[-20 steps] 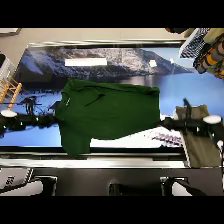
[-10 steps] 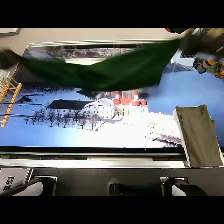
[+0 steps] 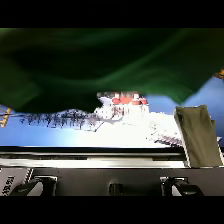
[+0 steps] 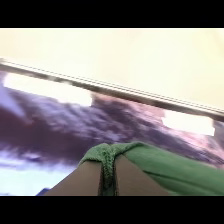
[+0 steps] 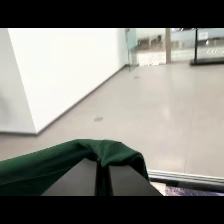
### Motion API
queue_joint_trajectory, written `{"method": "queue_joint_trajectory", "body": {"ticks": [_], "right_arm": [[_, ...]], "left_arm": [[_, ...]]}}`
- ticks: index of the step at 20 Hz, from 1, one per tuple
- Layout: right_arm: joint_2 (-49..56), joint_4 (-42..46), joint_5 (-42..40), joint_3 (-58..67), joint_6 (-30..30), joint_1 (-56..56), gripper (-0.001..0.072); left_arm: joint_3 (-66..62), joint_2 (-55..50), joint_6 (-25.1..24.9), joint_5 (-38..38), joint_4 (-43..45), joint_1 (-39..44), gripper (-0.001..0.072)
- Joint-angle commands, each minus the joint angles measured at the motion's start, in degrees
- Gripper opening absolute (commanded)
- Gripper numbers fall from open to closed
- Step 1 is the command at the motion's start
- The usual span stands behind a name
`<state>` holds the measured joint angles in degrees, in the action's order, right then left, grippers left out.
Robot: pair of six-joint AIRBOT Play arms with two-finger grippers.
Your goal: Fold the clothes and pants, and hang the long-sleeved shirts on hangers.
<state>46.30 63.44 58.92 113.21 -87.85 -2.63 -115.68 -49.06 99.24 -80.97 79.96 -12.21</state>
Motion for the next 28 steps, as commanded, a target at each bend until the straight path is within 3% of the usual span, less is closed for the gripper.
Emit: {"method": "queue_joint_trajectory", "body": {"ticks": [1, 4, 8, 10, 14, 18, 21, 25, 28], "right_arm": [[-2.0, 5.6, 3.6, 0.3, -5.0, 0.0, 0.0032], [2.5, 6.4, 11.9, 0.3, -6.3, 0.0, 0.0032], [15.9, 6.3, 25.9, -1.6, -7.0, 0.0, 0.0033], [24.6, 6.2, 28.4, -4.3, -5.9, 0.1, 0.0033], [41.5, 6.2, 23.3, -9.6, -3.1, 0.1, 0.0033], [55.1, 6.3, 10.9, -9.9, -2.8, 0.1, 0.0033], [59.8, 7.0, 1.7, -9.9, -3.1, 0.0, 0.0033], [60.2, 9.9, -6.1, -9.7, -6.0, 0.0, 0.0033], [60.2, 9.7, -1.7, -9.7, -6.1, 0.0, 0.0033]], "left_arm": [[-0.1, 4.4, 2.8, -4.2, 7.5, 0.0, 0.0014], [2.5, 2.9, 2.4, -4.2, 5.2, 0.0, 0.0013], [13.5, -4.6, -6.4, -3.7, -3.8, 0.3, 0.0014], [19.2, -11.4, -9.3, -0.2, -4.0, 1.8, 0.0014], [24.3, -29.8, -16.0, 11.6, -4.0, 7.4, 0.0016], [23.1, -47.8, -16.3, 25.0, -4.0, 11.8, 0.0016], [20.3, -55.9, -16.3, 32.9, -4.0, 13.4, 0.0016], [18.7, -58.0, -16.4, 36.5, -3.9, 13.0, 0.0016], [17.8, -57.8, -16.4, 31.3, -3.9, 11.8, 0.0017]]}}
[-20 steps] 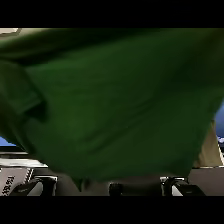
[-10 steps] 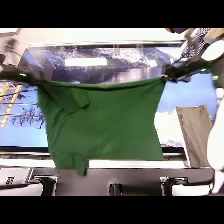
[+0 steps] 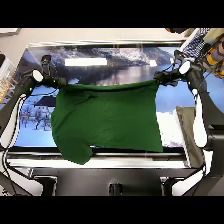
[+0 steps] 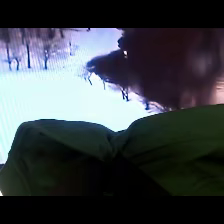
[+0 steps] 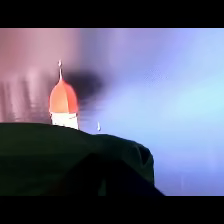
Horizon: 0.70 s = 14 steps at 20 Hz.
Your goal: Fold the clothes and pants, and hang the long-sleeved shirts on hangers.
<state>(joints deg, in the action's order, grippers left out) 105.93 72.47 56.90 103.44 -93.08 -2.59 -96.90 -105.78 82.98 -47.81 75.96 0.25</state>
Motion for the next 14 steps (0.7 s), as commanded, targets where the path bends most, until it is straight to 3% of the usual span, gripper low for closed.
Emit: {"method": "queue_joint_trajectory", "body": {"ticks": [1, 6, 9, 14], "right_arm": [[0.6, 0.7, 3.6, 0.1, -0.8, 0.0, 0.0033], [0.5, 1.3, 21.4, 0.0, -0.8, 0.0, 0.0033], [0.5, 1.5, 27.7, 0.0, -0.8, 0.1, 0.0033], [1.3, 1.1, 32.5, -0.1, -0.8, 0.0, 0.0033]], "left_arm": [[-1.6, -1.1, -0.1, -5.3, 0.1, -1.2, 0.0017], [-5.1, -0.1, 0.0, -27.6, 0.0, -3.7, 0.0016], [-5.0, -0.1, 0.2, -39.5, 0.0, -3.5, 0.0016], [-2.4, -0.6, 2.1, -41.4, 0.1, -2.7, 0.0017]]}}
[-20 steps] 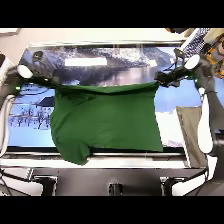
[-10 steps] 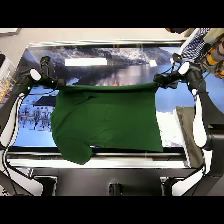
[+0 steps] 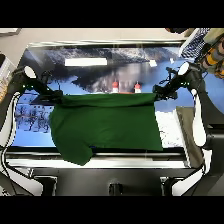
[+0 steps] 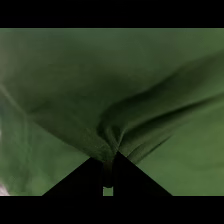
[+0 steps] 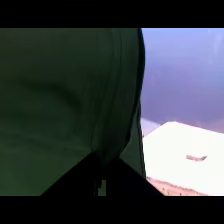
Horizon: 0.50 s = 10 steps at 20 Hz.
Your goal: Fold the clothes and pants, and hang the long-sleeved shirts on hangers.
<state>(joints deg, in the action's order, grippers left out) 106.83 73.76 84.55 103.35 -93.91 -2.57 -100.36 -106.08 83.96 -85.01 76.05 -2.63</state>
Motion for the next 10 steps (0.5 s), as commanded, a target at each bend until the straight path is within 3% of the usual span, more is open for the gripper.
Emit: {"method": "queue_joint_trajectory", "body": {"ticks": [1, 10], "right_arm": [[0.6, 0.0, 5.9, 0.0, 0.0, 0.0, 0.0033], [0.6, 0.8, 6.8, -4.3, 0.1, 0.0, 0.0034]], "left_arm": [[1.4, -0.5, 2.1, -4.2, 0.0, 0.2, 0.0016], [3.2, -1.4, 2.6, -4.0, 1.6, 0.2, 0.0016]]}}
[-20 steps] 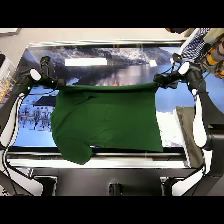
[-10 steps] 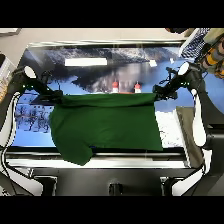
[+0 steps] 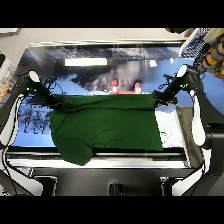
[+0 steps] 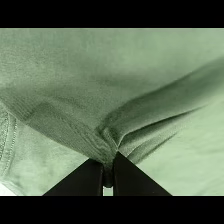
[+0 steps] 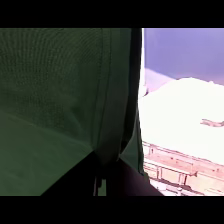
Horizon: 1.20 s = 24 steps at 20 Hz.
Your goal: Fold the clothes and pants, and hang the long-sleeved shirts on hangers.
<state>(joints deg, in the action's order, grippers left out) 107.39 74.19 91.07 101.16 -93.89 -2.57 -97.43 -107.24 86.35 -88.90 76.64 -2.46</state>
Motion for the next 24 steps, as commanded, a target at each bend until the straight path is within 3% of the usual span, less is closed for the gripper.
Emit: {"method": "queue_joint_trajectory", "body": {"ticks": [1, 7, 15, 16, 17, 18, 19, 21, 23, 24], "right_arm": [[0.2, 1.0, -0.2, -3.2, 0.0, 0.0, 0.0034], [1.4, 7.5, -1.3, -3.7, -0.2, 0.0, 0.0034], [3.6, 2.5, 0.1, -3.7, -0.3, 0.0, 0.0035], [3.8, 2.5, 0.8, -3.8, -0.2, 0.0, 0.0057], [3.8, 2.5, 0.9, -3.8, -0.2, 0.0, 0.0108], [3.8, 2.0, 1.3, -3.8, -0.2, 0.0, 0.0161], [3.7, 0.7, 2.6, -3.8, 0.2, 0.0, 0.0165], [2.0, -0.7, 5.1, -3.8, 3.9, 0.0, 0.0258], [-2.1, -1.2, 4.3, -3.9, 7.7, -0.8, 0.0569], [-5.0, -3.4, 2.8, -4.4, 9.3, -2.2, 0.0574]], "left_arm": [[0.3, -0.3, 0.2, 0.0, 1.8, 0.0, 0.0016], [0.3, -0.5, 0.2, 1.2, 8.0, -0.3, 0.0016], [0.3, -0.6, 0.2, 3.0, 8.0, -0.2, 0.0022], [0.3, -0.6, 0.2, 3.0, 8.0, -0.2, 0.0063], [0.3, -0.6, 0.8, 3.1, 8.0, -0.2, 0.0191], [0.2, -0.5, 2.6, 3.0, 8.0, -0.4, 0.0393], [0.2, -0.4, 3.7, 2.4, 7.9, -0.7, 0.0562], [0.1, 0.5, 3.7, -0.1, 4.1, -2.6, 0.0606], [1.3, 3.7, 3.6, -1.6, -1.2, -6.4, 0.0606], [4.1, 6.6, 2.0, -1.1, -4.4, -8.9, 0.0607]]}}
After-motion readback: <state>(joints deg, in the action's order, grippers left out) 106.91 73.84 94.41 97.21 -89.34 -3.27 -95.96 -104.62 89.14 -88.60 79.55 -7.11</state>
